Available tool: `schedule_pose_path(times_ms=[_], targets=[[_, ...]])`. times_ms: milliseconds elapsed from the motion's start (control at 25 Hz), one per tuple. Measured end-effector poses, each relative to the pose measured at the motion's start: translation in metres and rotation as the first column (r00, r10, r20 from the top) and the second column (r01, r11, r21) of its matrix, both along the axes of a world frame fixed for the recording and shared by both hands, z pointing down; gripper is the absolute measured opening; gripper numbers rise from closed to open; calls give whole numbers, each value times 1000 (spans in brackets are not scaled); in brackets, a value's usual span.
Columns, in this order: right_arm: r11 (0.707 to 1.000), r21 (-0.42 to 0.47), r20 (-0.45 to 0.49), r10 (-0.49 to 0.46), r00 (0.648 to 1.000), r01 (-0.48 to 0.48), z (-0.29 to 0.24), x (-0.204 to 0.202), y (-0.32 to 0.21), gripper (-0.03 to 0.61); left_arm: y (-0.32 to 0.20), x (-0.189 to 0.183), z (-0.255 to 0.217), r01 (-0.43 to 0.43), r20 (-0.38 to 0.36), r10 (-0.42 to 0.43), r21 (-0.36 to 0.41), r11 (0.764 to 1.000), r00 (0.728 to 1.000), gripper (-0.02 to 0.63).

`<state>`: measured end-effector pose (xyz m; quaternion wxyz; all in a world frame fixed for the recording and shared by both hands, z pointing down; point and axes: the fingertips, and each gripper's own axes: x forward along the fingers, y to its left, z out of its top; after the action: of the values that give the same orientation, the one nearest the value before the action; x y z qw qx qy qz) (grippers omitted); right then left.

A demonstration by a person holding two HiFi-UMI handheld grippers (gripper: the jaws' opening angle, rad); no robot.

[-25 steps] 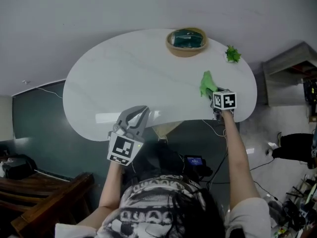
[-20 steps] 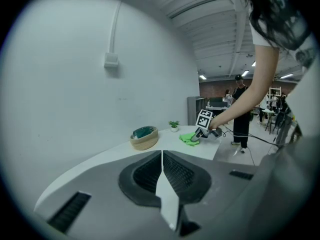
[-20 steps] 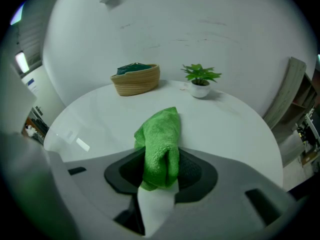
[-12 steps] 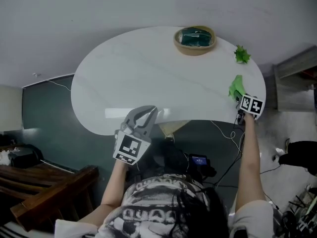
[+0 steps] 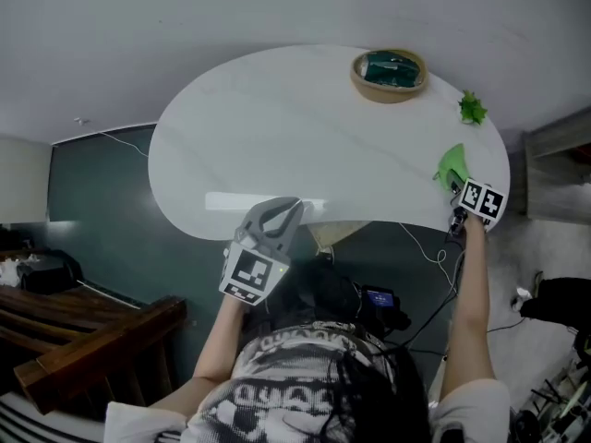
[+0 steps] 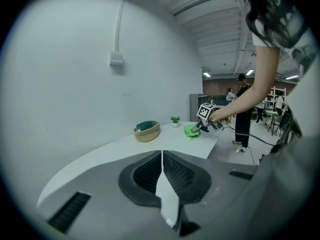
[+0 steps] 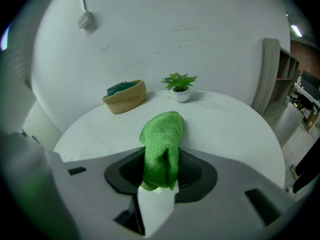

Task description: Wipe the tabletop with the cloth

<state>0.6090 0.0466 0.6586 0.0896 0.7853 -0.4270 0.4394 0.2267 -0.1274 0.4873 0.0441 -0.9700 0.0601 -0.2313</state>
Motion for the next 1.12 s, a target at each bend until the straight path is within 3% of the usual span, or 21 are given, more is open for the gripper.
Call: schedule_pose_path(times_ms=[200, 360, 720, 1120], targets=[[991, 77, 4, -112, 994, 111, -23, -59, -54, 144, -10, -36, 6, 46, 9, -46, -16, 999, 999, 9], [965, 119, 17, -237, 971, 234, -36, -129, -105, 144, -20, -69, 11, 78, 12, -78, -24, 997, 997, 9], [873, 164, 31, -469, 882, 459, -42, -327, -215, 144, -66, -180, 4, 200, 2, -200, -15, 980, 980, 9], [732, 229, 112, -675, 729, 642, -39, -575, -298, 144, -114, -317, 11, 335, 22, -335, 0, 942, 942, 9]])
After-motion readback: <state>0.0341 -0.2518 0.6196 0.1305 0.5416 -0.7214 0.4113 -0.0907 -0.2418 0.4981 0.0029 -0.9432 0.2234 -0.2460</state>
